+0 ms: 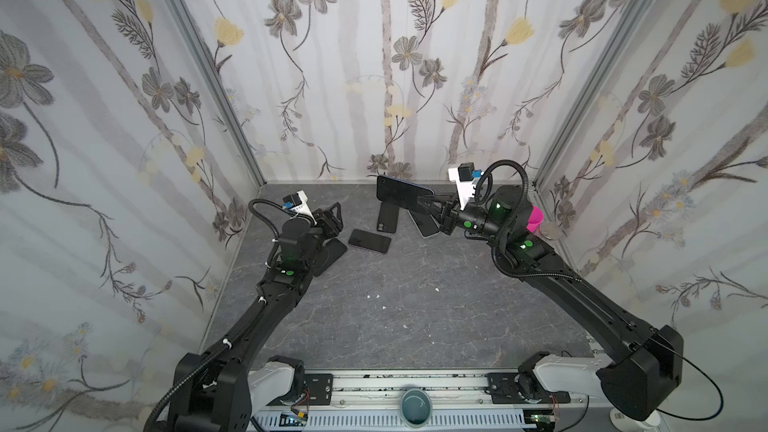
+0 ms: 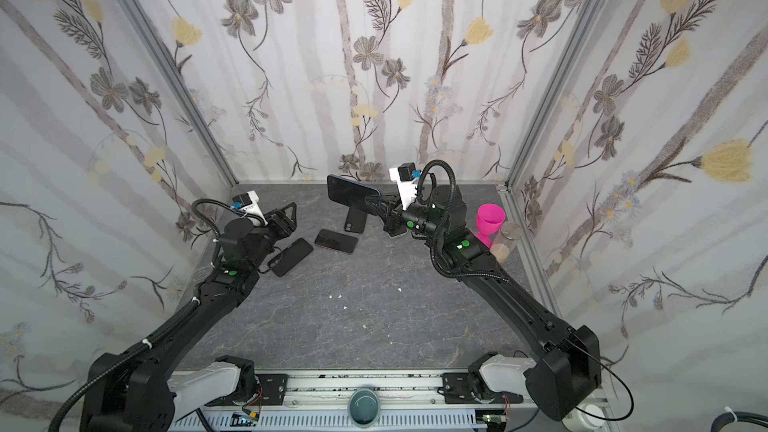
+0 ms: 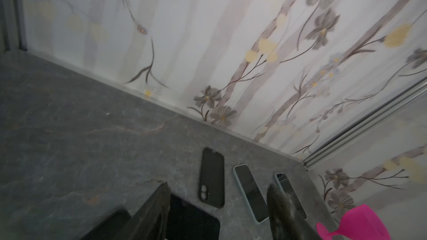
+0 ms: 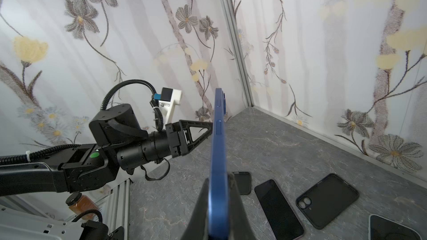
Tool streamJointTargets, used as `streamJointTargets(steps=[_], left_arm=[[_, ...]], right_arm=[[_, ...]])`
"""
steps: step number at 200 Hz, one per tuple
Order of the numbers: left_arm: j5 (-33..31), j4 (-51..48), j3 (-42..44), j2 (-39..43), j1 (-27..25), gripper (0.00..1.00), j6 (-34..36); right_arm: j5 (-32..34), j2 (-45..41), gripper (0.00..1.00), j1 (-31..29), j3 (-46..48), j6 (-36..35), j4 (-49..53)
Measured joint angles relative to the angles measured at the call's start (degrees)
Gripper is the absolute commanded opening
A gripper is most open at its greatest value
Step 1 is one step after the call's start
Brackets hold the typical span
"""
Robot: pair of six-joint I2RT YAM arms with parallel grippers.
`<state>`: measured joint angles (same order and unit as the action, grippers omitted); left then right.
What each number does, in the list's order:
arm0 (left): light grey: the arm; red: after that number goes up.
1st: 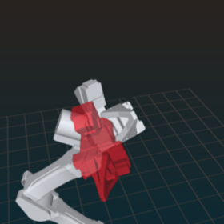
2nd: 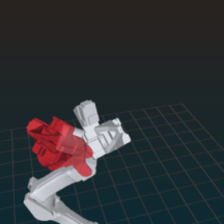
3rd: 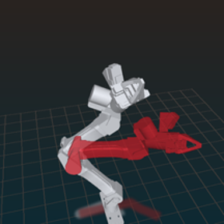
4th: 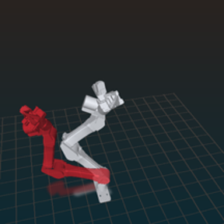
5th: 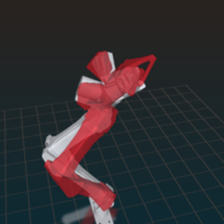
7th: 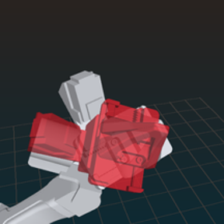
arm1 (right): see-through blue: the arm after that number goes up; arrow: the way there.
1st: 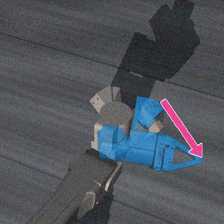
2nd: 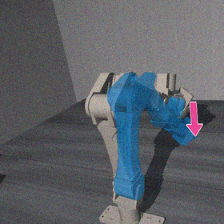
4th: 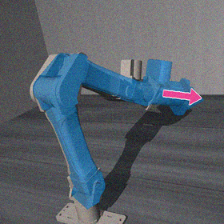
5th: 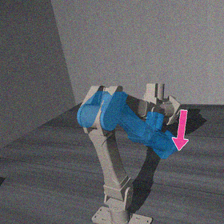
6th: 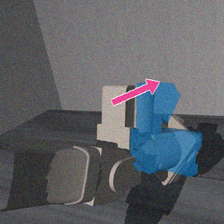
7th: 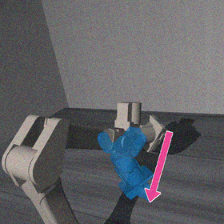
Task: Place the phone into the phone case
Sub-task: 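Release the phone with the left gripper and grasp a black phone case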
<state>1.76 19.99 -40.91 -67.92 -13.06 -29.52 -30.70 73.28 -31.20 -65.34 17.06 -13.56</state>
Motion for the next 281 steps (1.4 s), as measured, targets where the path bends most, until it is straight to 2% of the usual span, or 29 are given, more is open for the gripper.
streamJointTargets(steps=[34, 67, 130, 179, 281], left_arm=[[0.1, -9.2, -3.9, -8.2, 0.2, 0.63, 0.9], [3.1, -16.4, -8.4, -15.6, 2.0, 0.62, 2.8], [9.4, -24.1, -13.4, -25.9, 3.4, 0.61, 6.9], [11.3, -27.5, -16.8, -31.3, 3.4, 0.61, 9.0], [12.9, -34.7, -21.6, -37.2, 3.2, 0.61, 14.2]], right_arm=[[1.3, 0.0, 0.0, 0.4, 0.0, -1.0, 0.9], [2.4, 0.0, 0.0, 0.4, 0.0, -1.9, 2.4], [2.6, -0.2, 0.0, 0.4, 0.1, -3.8, 3.5], [2.6, -0.8, 0.0, 0.4, 0.3, -5.2, 5.2], [2.8, -1.4, 0.0, 0.4, 1.0, -5.8, 6.0]])
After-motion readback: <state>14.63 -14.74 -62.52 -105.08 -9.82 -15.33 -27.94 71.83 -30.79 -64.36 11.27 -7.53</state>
